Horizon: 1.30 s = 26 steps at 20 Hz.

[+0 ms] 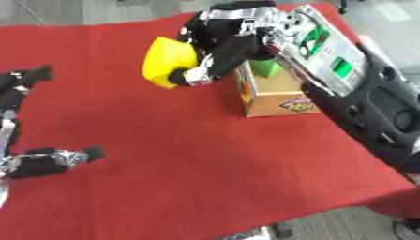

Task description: Pick up the objects with one hand, pass them to the other hand, and then place them into the box on the other side of the table.

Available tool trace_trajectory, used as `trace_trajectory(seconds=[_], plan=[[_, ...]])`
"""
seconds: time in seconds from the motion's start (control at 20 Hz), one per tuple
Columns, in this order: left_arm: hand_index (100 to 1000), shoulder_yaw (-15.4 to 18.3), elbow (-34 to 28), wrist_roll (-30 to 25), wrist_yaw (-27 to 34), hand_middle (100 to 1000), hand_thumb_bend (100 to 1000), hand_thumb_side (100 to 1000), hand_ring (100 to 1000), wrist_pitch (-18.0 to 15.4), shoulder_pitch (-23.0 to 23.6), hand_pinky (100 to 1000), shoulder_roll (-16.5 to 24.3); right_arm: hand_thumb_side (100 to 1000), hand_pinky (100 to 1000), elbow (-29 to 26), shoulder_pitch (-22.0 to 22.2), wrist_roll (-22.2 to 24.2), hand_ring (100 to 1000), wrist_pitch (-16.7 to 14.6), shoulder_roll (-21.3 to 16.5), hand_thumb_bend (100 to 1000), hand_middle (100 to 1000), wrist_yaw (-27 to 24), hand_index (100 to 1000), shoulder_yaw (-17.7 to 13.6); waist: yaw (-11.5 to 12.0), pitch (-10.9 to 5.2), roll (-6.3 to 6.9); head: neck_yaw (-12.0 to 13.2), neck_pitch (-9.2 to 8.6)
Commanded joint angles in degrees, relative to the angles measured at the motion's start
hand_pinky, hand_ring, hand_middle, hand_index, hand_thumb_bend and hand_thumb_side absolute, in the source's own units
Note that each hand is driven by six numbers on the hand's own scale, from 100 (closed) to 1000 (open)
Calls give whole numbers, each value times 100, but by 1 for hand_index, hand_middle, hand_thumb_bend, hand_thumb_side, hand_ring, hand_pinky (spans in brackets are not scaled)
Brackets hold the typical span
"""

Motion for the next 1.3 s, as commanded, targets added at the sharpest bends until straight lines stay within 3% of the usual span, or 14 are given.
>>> trace_trajectory(seconds=[0.05, 0.35, 0.7, 0.9, 1.1, 1.3], plan=[[898, 381, -414, -143, 291, 671, 852, 496, 717, 275, 60, 779, 542, 100, 729, 133, 143, -280, 695, -263, -475, 275, 272, -290, 403, -516, -21, -105, 15, -148, -132], [890, 1068, -1019, -259, 818, 661, 844, 509, 706, 802, 379, 774, 1323, 100, 730, 780, 682, -807, 697, -757, -971, 269, 276, -687, 408, -1345, -41, -43, 65, -217, -276], [883, 1735, -1513, -45, 1425, 659, 838, 506, 706, 1408, 699, 774, 1898, 100, 727, 1643, 1313, -1413, 696, -1258, -1231, 277, 281, -345, 416, -1967, -39, 26, 70, -457, -361], [883, 1969, -1747, 107, 1788, 657, 831, 505, 704, 1772, 835, 773, 2041, 100, 727, 1925, 1572, -1777, 698, -1545, -1256, 282, 288, -155, 424, -2014, -44, 47, 72, -623, -446], [883, 2040, -2027, 200, 2154, 657, 829, 506, 705, 2130, 869, 773, 2107, 100, 726, 2048, 1714, -2144, 698, -1642, -1245, 285, 294, 117, 430, -1927, -32, 57, 83, -703, -504], [882, 2087, -2161, 246, 2301, 657, 830, 506, 704, 2273, 910, 772, 2145, 100, 726, 2108, 1803, -2504, 705, -1682, -1226, 284, 326, 435, 459, -1845, -27, 67, 85, -702, -505]])
